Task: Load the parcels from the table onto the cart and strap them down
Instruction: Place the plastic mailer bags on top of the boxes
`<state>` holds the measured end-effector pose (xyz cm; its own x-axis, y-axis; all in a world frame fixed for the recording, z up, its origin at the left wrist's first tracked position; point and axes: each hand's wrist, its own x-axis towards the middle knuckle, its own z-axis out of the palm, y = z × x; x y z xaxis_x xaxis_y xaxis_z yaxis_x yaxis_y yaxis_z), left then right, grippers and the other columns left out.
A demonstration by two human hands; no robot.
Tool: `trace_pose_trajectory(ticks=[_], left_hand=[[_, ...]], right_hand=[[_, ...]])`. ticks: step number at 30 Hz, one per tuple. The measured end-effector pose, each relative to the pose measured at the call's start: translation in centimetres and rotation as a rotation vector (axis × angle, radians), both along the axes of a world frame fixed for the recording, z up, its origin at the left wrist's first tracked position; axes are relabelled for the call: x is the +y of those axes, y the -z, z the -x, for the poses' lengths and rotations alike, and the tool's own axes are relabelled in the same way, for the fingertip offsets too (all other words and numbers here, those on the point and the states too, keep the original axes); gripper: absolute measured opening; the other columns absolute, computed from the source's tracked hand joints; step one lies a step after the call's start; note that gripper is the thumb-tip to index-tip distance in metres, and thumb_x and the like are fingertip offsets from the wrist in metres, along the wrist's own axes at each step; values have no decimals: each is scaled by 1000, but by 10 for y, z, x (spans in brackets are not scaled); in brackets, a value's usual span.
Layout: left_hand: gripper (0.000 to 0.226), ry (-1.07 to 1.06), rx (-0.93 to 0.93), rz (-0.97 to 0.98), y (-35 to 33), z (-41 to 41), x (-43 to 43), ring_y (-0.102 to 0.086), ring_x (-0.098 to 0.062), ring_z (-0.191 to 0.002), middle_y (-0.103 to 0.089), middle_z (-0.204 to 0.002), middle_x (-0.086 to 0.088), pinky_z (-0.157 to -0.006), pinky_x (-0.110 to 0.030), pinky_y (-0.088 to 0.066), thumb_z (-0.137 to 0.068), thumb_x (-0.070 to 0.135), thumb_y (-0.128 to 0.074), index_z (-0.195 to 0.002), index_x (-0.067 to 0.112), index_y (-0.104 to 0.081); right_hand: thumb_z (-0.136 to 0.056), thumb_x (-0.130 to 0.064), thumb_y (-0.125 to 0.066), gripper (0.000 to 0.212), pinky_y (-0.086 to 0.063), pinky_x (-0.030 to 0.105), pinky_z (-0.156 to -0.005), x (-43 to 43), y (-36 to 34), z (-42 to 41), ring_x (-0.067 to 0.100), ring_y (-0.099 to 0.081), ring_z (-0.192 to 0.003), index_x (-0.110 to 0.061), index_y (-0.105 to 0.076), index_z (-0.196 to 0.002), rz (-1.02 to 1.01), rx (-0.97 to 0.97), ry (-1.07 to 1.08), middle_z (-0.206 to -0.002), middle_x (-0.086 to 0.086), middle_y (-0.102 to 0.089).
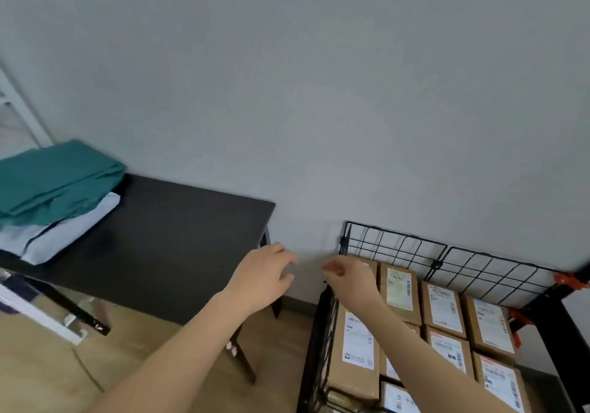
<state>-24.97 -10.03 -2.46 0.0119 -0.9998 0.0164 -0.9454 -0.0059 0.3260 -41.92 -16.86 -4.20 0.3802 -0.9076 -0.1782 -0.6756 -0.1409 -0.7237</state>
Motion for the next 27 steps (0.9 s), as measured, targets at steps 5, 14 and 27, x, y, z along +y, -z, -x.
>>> trace_pose_trajectory(ticks=[5, 14, 27], left_hand=[[28, -177, 43, 102, -19, -83, 63, -53, -6, -109, -49, -127, 13, -92, -20, -42, -94, 31, -51, -121, 28, -56], [25, -495, 121, 152, -28, -227, 170, -54, -5, -106, -48, -127, 14, -88, -24, -47, -92, 31, -54, -117, 30, -56], [32, -759, 180, 186, -6, -384, 187, -54, -6, -103, -47, -123, 14, -85, -23, -46, -90, 30, -57, -121, 31, -52]], right_hand=[[-92, -13, -51, 25, -44, 18, -83, 47, -17, -91, 12, -61, -102, -17, -68, -109, 50, -67, -110, -110, -3, -68], [-95, -17, -50, 23, -42, 11, -74, 114, -26, -245, 3, -59, -89, -24, -69, -106, 81, -111, -297, -99, -12, -66], [-95, -15, -51, 23, -45, 15, -81, 86, -17, -428, 6, -60, -94, -24, -66, -109, 69, -71, -455, -111, -7, -67]])
